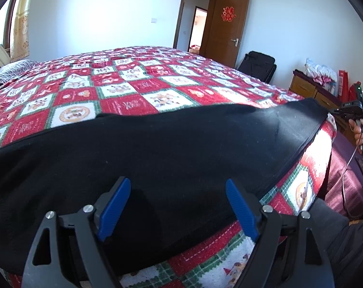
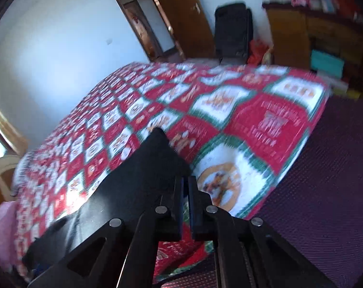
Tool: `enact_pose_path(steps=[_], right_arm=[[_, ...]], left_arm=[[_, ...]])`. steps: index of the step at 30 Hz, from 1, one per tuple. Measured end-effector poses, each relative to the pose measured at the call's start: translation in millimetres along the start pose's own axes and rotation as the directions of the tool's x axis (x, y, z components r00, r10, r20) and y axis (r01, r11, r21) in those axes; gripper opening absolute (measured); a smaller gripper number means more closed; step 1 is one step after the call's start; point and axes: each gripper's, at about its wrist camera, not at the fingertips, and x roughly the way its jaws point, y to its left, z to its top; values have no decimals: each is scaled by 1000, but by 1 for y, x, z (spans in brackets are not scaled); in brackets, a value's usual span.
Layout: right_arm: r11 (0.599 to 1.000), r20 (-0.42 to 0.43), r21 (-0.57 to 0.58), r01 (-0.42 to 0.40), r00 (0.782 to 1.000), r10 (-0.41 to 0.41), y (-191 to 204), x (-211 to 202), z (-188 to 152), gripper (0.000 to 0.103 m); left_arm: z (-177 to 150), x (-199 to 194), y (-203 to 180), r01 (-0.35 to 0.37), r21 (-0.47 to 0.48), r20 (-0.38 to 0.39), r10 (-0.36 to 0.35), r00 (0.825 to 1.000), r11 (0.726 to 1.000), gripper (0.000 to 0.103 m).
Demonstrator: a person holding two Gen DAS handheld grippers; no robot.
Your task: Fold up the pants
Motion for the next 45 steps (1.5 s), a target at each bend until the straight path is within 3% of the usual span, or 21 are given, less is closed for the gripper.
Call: enact_pose_path(steps=[2,4,5,6,7,8,10,12,16,19,22,24,26,28,30,32,36,38,40,42,45], right_arm=[[998,42,-49,-44,998,46,21,-13,1,4],[985,25,-114,-125,991,129,47,-13,-3,5],[974,3,-158,-160,987,163,61,-10,-8,10],[960,-25,-206,-188,982,187,77,-3,-14,18],[945,-66,-252,-210,978,200,93,7,-24,46],[939,-90,-265,-222,975,205,99,13,-29,60],[927,-174,-281,-249,963,206,112,36,-46,60],[929,-250,-308,-206,960,130,117,59,-62,60],[907,-210,-390,-157,975,78,126,50,-74,60],[903,-210,-381,-199,970,126,138,37,-75,60],[852,-253,-436,-290,948,194,172,34,-97,60],[802,-337,-462,-379,911,236,198,42,-121,60],[773,-406,-492,-400,891,203,214,56,-145,60],[735,-369,-586,-341,920,133,223,59,-164,60],[713,-355,-606,-353,922,154,223,48,-162,60],[745,-356,-531,-402,905,234,209,38,-144,60],[884,-155,-330,-332,942,297,132,9,-71,60],[936,-64,-205,-287,958,280,90,1,-40,60],[976,-1,-80,-202,979,203,41,-1,-8,60],[987,3,-19,-160,987,160,14,1,6,60],[984,-45,50,-168,984,171,-14,13,10,60]], left_arm=[[1,0,0,-24,6,4,24,1000,1000,85],[1,3,2,-45,5,-6,45,999,999,85],[2,5,2,-62,2,-18,62,998,998,85],[1,7,3,-74,1,-26,74,997,997,85],[1,7,3,-75,1,-25,75,997,997,85],[1,6,2,-77,2,-26,77,997,997,87],[1,7,1,-82,8,-34,82,996,997,92],[0,7,1,-79,5,-36,79,996,997,94],[-1,7,-1,-81,10,-41,82,996,997,97],[0,9,-2,-83,8,-42,84,996,996,100],[0,11,-4,-94,19,-47,95,994,995,100],[-1,12,-5,-100,26,-51,102,994,995,101],[-1,12,-5,-101,27,-53,102,993,995,101],[-1,11,-5,-98,25,-55,99,994,995,101],[0,8,-4,-94,17,-55,95,994,995,101],[3,4,-3,-85,2,-46,85,995,996,101],[10,-6,1,-116,1,-6,116,993,993,101],[13,-10,8,-133,-28,10,134,991,991,101],[14,-11,17,-146,-66,17,148,989,987,101],[14,-11,22,-170,-76,13,171,985,983,101],[12,-13,31,-210,-80,8,211,977,974,101]])
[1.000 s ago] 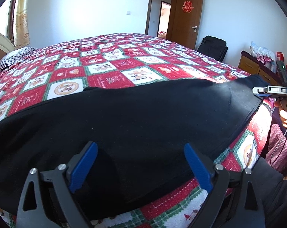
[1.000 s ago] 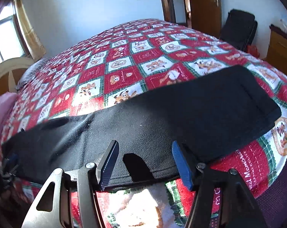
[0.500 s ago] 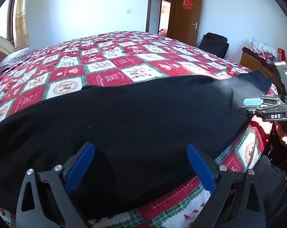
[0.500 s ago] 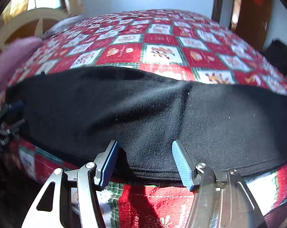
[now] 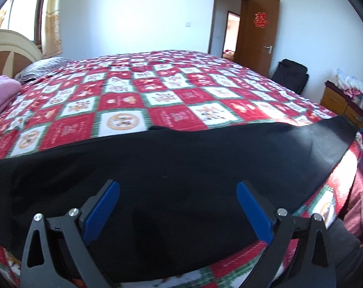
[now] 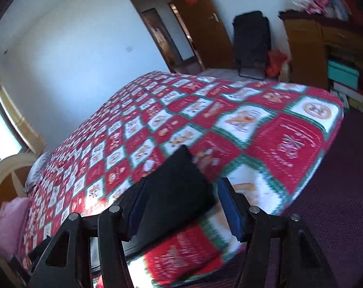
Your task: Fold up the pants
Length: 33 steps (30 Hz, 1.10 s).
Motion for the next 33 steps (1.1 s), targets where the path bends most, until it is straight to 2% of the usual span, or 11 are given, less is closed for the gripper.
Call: enact_pose_path(steps=[4,9,10,11,12,13,15,16,21,27,33], right_arm=[[996,-64,51,-70,995,74,-8,20,-4,54],[997,-58,50,-60,996,63,-7,36,-4,52],[998,-58,38,-44,997,46,-4,38,-4,45],[999,-60,25,-34,998,36,-1,39,-5,29],[999,-71,13,-39,997,40,2,42,-5,22],[998,-89,14,-59,994,60,4,44,-7,20],[998,-86,19,-65,994,66,5,43,-9,19],[998,-67,17,-61,996,62,6,41,-9,16],[997,6,-8,-71,997,71,19,25,-3,14],[975,51,-163,-152,985,162,82,1,-3,13],[919,16,-296,-259,961,276,152,-5,-17,13]], left_arm=[[-4,-1,20,-49,-43,-14,48,999,998,101],[-14,1,37,-73,-89,-41,69,997,993,101],[-16,2,38,-75,-95,-45,71,996,993,101],[-18,3,39,-78,-98,-44,74,996,992,101],[-17,3,38,-79,-94,-41,75,996,992,101],[-17,4,36,-80,-85,-43,77,996,993,102],[-17,4,36,-81,-77,-45,78,996,994,102],[-17,4,36,-77,-80,-46,74,996,994,102],[-16,1,39,-56,-95,-48,51,998,994,102],[-12,-3,39,-33,-110,-38,29,999,993,102],[-5,-12,33,0,-93,-10,-1,1000,996,102]])
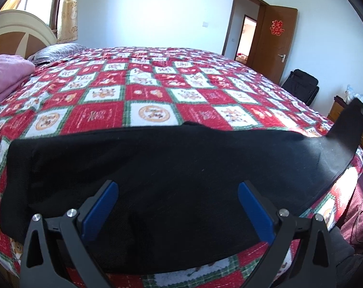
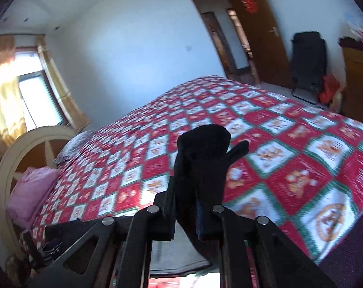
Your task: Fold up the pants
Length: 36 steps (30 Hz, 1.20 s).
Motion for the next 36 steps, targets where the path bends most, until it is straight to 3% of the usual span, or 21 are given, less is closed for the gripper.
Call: enact_pose_path(steps=[6,11,16,23,27,29,31,33,36], right_arm=[[987,-83,-101,-125,990,116,69,34,-11,13],[964,-184,-180,-196,969,163,119,64,-40,13],[935,-341,-249,-253,926,160,156,111,-94,13],[909,-497,-295,-295,860,117,162,153,-146,15],[881,-534,-282,-380,825,184,157,138,-143,36],[865,-511,-288,-410,830,223,149,122,-135,37],[865,-474,-303,-400,851,227,139,110,-127,38],[894,-416,-281,-348,884,213,119,106,-115,38],[953,-340,-158,-257,921,192,82,109,-100,38]], left_arm=[[4,-4,-4,30,11,13,-30,999,999,102],[7,-6,-5,71,-6,17,-71,997,997,102],[6,-5,-13,109,-4,10,-109,994,994,102],[9,5,-37,161,25,-19,-160,987,987,102],[17,13,-58,202,57,-41,-200,979,978,102],[22,19,-73,237,76,-56,-233,971,968,102],[25,24,-86,271,83,-72,-266,961,959,101],[30,35,-104,302,98,-97,-293,951,948,100],[37,51,-126,346,101,-140,-331,933,933,88]])
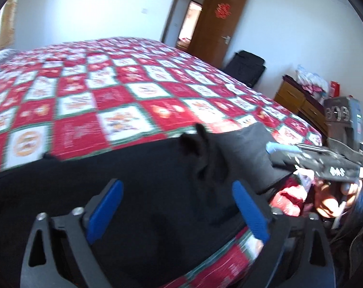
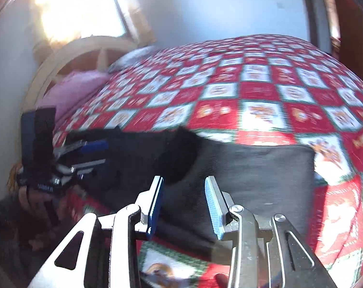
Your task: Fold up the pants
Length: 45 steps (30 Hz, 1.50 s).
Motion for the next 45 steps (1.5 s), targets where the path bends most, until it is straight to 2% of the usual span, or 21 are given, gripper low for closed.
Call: enact_pose_path(steps=[3,5,7,8,10,11,12,13,16,20,22,25,26,30,34,38,40,42,45], right_arm=[[988,38,151,25,999,-31,-34,-3,4,38],[974,54,224,30,998,-44,-53,-6,6,39],[964,85,265,39,994,-64,-66,-12,8,39],[959,98,278,46,992,-76,-70,-14,8,39],[955,111,292,44,991,-80,-74,-18,8,40],[955,118,295,43,990,-81,-75,-20,8,45],[954,126,296,43,989,-83,-75,-21,8,47],[955,130,295,44,988,-85,-74,-20,8,48],[951,144,305,48,985,-95,-77,-21,7,48],[939,166,338,64,978,-127,-84,-27,5,48],[935,172,349,68,976,-135,-86,-29,4,48],[938,171,339,73,976,-138,-83,-28,4,48],[941,169,331,73,976,-135,-80,-27,4,48],[961,161,271,62,981,-108,-64,-23,3,49],[986,158,165,-8,987,-19,-39,-21,1,49],[996,58,75,-44,998,40,-18,-2,-6,49],[999,-9,52,-14,1000,15,-15,10,-12,49],[999,-28,54,10,1000,-8,-20,17,-16,49],[996,-47,83,15,999,-11,-29,21,-16,49]], left_arm=[[11,22,-15,27,9,-48,-26,999,1000,76],[16,37,-23,22,20,-82,-21,996,1000,73],[19,49,-27,32,1,-109,-32,994,999,53],[20,52,-28,35,-6,-118,-36,992,999,49],[19,59,-30,27,-8,-141,-28,990,1000,32],[18,61,-30,16,-6,-147,-17,989,1000,29],[17,60,-29,13,-8,-144,-14,989,1000,22],[17,59,-28,16,-12,-139,-17,990,1000,9],[19,50,-28,41,-28,-124,-44,991,999,8],[26,13,-31,95,-41,-62,-98,993,995,8],[30,0,-32,97,-37,-46,-99,994,995,8],[33,-13,-22,61,-52,-55,-64,996,997,8],[31,-14,-12,27,-73,-77,-33,997,997,8],[17,-10,13,-16,-105,-101,5,995,994,8],[-3,4,21,-63,-93,-122,52,991,994,8],[-8,11,20,-102,-61,-113,95,989,993,9],[-6,3,17,-80,-64,-90,74,993,995,9],[0,-11,10,-40,-67,-44,37,998,997,9],[10,-25,-1,-47,-23,-4,47,999,999,9]])
